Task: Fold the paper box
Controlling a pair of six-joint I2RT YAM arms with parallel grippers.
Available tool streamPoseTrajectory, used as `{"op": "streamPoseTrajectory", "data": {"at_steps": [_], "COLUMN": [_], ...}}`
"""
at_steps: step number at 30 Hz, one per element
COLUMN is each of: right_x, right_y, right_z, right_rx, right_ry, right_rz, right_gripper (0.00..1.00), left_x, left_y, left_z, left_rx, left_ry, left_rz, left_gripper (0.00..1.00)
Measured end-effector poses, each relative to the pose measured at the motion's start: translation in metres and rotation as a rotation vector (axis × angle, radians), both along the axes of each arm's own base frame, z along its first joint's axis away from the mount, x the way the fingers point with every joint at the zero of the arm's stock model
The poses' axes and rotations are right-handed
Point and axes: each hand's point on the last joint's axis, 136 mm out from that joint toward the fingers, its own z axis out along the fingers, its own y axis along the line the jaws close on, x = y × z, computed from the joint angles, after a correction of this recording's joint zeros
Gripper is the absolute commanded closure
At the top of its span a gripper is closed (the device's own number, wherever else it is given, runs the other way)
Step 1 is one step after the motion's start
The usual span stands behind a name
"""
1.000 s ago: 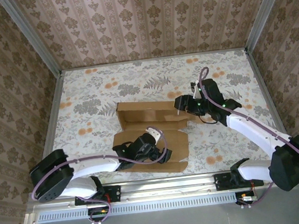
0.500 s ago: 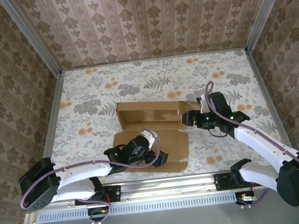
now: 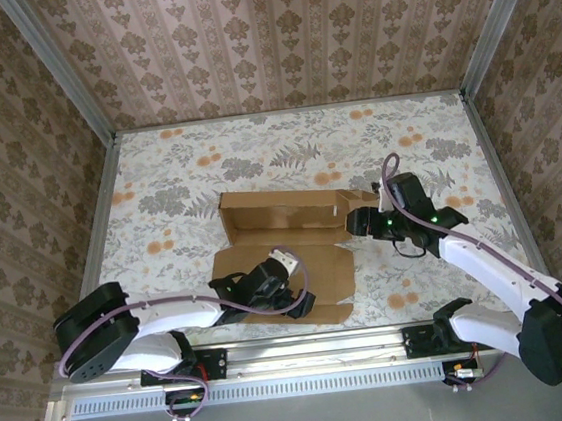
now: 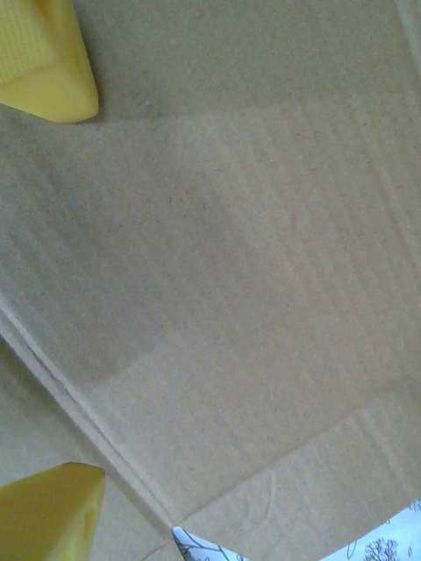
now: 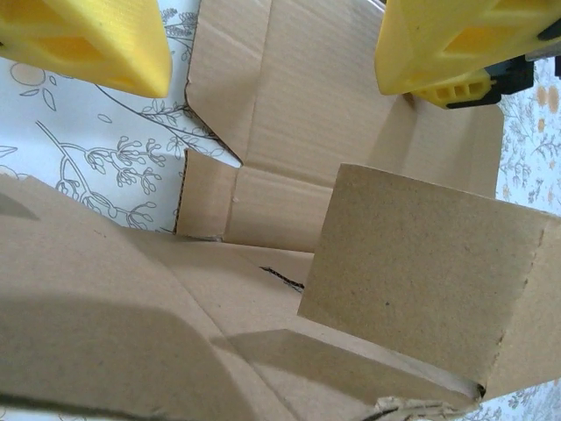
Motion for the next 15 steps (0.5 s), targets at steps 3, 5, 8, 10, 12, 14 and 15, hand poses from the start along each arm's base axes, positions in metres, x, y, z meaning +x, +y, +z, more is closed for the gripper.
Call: {"op": "streamPoseTrajectory", "data": {"at_steps": [3,5,8,10,12,14,15], "right_x": [0.001,0.001,0.002,0.003,0.007,0.014,0.016], "right_y": [0.006,0.008,0.008,0.008,0.008,0.010,0.011], "right_z": [-0.008,-0.019,-0.037,-0.045,-0.050,-0.052,-0.053], "right_rx": [0.017,0.027,0.028,0.031,0.040,0.053,0.060], "right_ry": [0.001,0.006,0.022,0.022,0.016,-0.002,-0.011], "right_rz": [-0.010,-0.030,-0.068,-0.089,-0.109,-0.119,-0.122], "right_gripper": [0.33,0.30,0.23,0.18,0.12,0.08,0.06], "left_x": [0.002,0.003,0.003,0.004,0.004,0.004,0.004], "left_y": [-0.004,-0.006,-0.009,-0.011,-0.014,-0.016,-0.016], "left_z": [0.001,0.001,0.000,0.000,0.000,0.000,-0.001], "left_rx": [-0.003,-0.001,0.001,0.004,0.004,0.007,0.008], "left_ry": [0.002,0.005,0.010,0.012,0.013,0.015,0.015], "left_rz": [0.013,0.023,0.035,0.042,0.048,0.054,0.055], "left_gripper": [0.00,0.00,0.00,0.00,0.00,0.00,0.00]}}
